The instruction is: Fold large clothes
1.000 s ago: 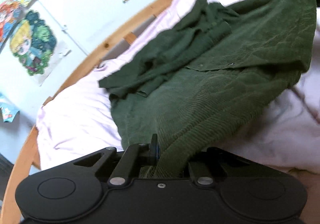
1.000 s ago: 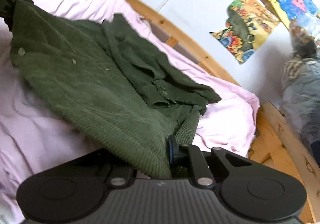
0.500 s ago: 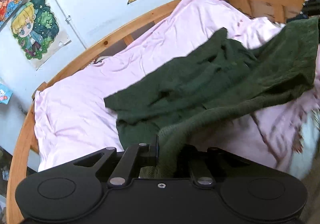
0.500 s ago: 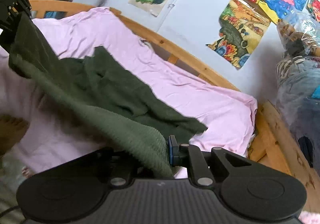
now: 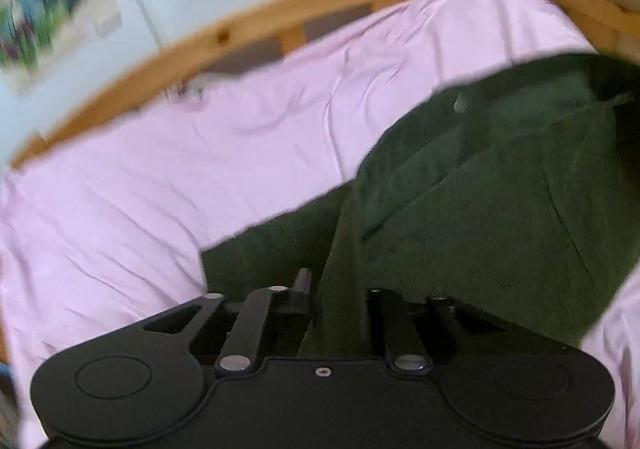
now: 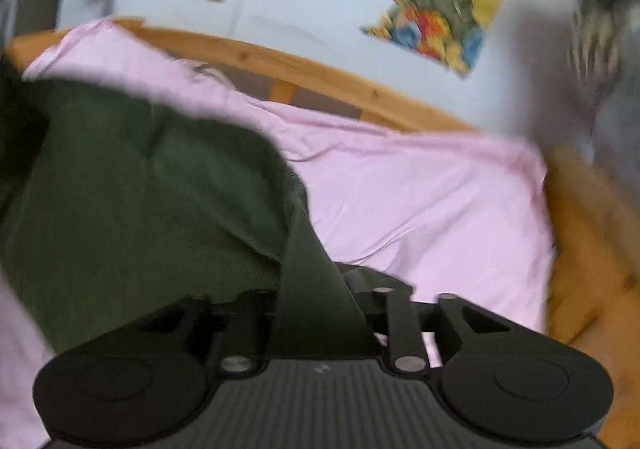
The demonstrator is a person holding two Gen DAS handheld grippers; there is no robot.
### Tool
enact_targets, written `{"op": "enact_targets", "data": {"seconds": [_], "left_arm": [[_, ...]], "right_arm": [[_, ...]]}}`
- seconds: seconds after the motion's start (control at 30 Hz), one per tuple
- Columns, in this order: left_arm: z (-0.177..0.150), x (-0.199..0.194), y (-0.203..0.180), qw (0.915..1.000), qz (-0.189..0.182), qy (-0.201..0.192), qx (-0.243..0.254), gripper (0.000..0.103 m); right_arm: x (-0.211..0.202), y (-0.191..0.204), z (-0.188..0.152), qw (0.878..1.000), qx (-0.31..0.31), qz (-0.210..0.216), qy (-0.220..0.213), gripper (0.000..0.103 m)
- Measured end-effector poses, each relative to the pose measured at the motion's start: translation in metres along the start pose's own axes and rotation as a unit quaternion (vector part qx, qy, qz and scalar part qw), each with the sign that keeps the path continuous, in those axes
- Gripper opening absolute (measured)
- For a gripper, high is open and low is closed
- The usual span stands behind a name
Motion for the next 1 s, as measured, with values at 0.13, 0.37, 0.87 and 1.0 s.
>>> {"op": "enact_targets", "data": {"seconds": [0.13, 0.37, 0.87, 1.0], "left_arm": [[-0.006, 0.011, 0.019, 0.9961, -0.048, -0.028, -0.068, 0.071], [-0.049, -0.03, 0.043, 0.9776, -0.059, -0.131, -0.153, 0.102], [-0.16, -0.011, 0.025, 0.9702, -0.028, -0.047, -0.236, 0.001], [-0.173, -0.033, 0.033, 0.9466, 0.003, -0.086, -0.311, 0.0]], "right_arm": [[0.014, -0.03, -0.013, 0.989, 0.142, 0.037, -0.006, 0.09], [-0.016, -0.045, -0.066, 0.974, 0.198, 0.042, -0.098, 0.103], [0.009, -0.034, -0.07, 0.977, 0.166, -0.001, -0.138, 0.008], [0.003, -0.054, -0.066, 0.961, 0.237, 0.003, -0.145, 0.005]]}}
Point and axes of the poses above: each gripper's, at about its wrist camera, not at the fingertips, and x roughly the way its jaws point, y to its left, z to its top, the point moved 3 cm from there along x, roughly the way its jaws point, and after that the axes turned 10 degrees about x, right-handed, at the moved point
